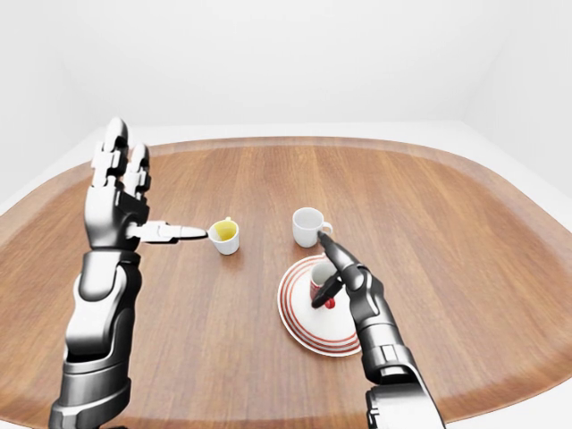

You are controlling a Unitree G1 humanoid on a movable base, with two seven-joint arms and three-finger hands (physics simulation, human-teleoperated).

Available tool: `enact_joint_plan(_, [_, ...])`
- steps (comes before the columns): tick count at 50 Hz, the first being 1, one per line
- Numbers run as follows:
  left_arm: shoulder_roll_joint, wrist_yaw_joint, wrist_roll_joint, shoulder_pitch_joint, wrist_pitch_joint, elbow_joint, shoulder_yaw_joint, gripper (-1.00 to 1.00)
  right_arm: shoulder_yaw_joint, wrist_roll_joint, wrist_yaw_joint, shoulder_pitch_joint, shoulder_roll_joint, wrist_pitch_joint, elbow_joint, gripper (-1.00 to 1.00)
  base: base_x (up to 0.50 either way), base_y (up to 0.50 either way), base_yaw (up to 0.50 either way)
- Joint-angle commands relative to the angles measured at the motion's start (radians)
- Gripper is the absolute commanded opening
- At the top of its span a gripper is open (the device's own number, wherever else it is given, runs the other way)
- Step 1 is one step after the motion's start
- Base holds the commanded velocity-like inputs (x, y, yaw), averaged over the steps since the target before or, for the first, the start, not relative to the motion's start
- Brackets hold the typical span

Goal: Pick up the red mug and put it on the plate

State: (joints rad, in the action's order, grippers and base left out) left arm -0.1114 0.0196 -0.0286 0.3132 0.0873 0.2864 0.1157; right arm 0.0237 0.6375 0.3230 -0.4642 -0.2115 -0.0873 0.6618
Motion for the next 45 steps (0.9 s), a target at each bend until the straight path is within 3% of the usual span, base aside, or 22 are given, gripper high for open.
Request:
enact_joint_plan(1, [-0.006, -0.001, -0.002, 0.017, 0.0, 0.012, 0.004, 1.0, 0.011, -0.002, 0.042, 0.003, 0.001, 0.0, -0.12, 1.0, 0.0, 0.0, 0.0])
enact_joint_plan(10, [-0.011, -0.008, -0.007, 0.051, 0.0, 0.052, 0.002, 1.0, 0.038, 0.005, 0.152, -0.021, -0.015, 0.0, -0.385, 1.0, 0.0, 0.0, 0.0])
enact_joint_plan(18, [-0.033, -0.02, -0.025, 0.14, 0.0, 0.113, 0.014, 1.0, 0.056, 0.003, 0.223, -0.066, -0.033, 0.0, -0.555, 1.0, 0.0, 0.0, 0.0])
enact_joint_plan(37, [-0.087, -0.041, -0.062, 0.319, 0.0, 0.222, 0.033, 1.0, 0.094, -0.006, 0.363, -0.257, -0.125, 0.0, -0.814, 1.0, 0.0, 0.0, 0.0])
enact_joint_plan(45, [-0.105, -0.046, -0.072, 0.351, 0.0, 0.226, 0.041, 1.0, 0.108, 0.0, 0.375, -0.327, -0.182, 0.0, -0.875, 1.0, 0.0, 0.0, 0.0])
